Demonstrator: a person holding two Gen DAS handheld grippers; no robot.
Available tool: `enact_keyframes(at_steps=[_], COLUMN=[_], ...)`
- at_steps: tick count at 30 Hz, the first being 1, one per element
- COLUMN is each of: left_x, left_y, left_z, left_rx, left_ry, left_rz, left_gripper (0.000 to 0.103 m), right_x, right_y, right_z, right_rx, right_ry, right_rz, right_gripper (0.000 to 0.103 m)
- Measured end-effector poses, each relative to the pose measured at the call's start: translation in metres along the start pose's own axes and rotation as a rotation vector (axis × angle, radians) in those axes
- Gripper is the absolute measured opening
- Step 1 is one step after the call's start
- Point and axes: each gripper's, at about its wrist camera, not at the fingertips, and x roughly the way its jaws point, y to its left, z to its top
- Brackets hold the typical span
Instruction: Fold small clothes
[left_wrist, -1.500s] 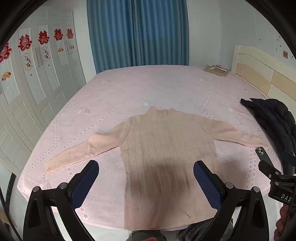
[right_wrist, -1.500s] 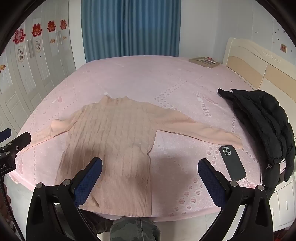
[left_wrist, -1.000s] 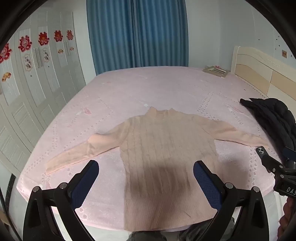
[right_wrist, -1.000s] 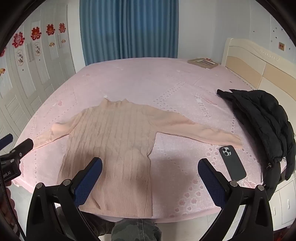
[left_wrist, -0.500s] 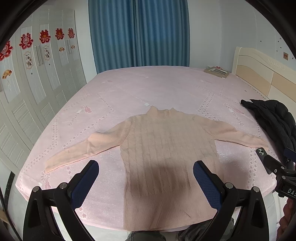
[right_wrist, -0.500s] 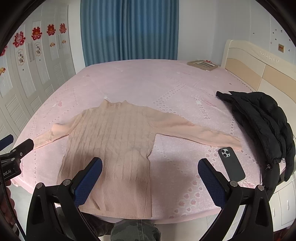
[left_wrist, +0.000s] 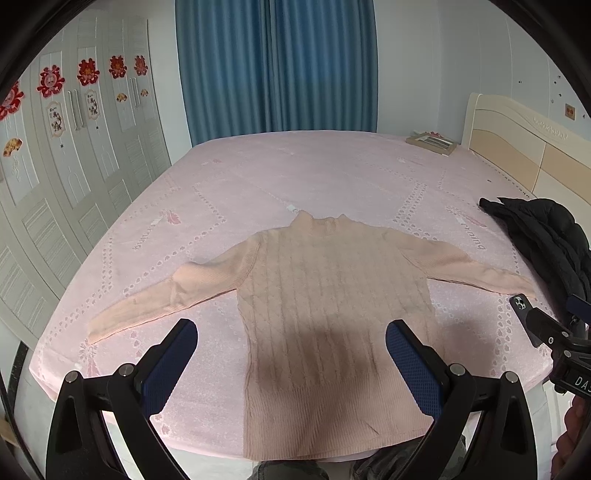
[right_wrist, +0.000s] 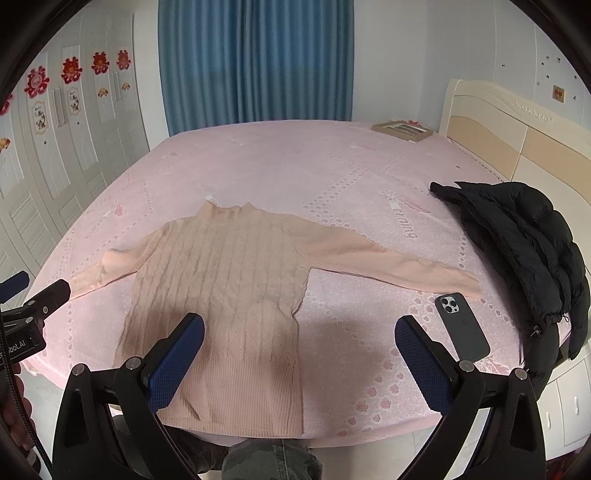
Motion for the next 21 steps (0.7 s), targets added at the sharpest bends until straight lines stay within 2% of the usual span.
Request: enact_keyframes(at_steps=[21], left_x=[0.002], left_y=[0.0011], left_z=[0.0038], left_rx=[-0.013], left_ry=[-0.001], left_rz=[-0.007], left_gripper=[0.103], right_x=[-0.0081], right_y=[0.003], right_z=[-0.0007], right_rx=[0.005], right_ry=[-0.039], right_rz=[0.009], right_gripper=[0.101])
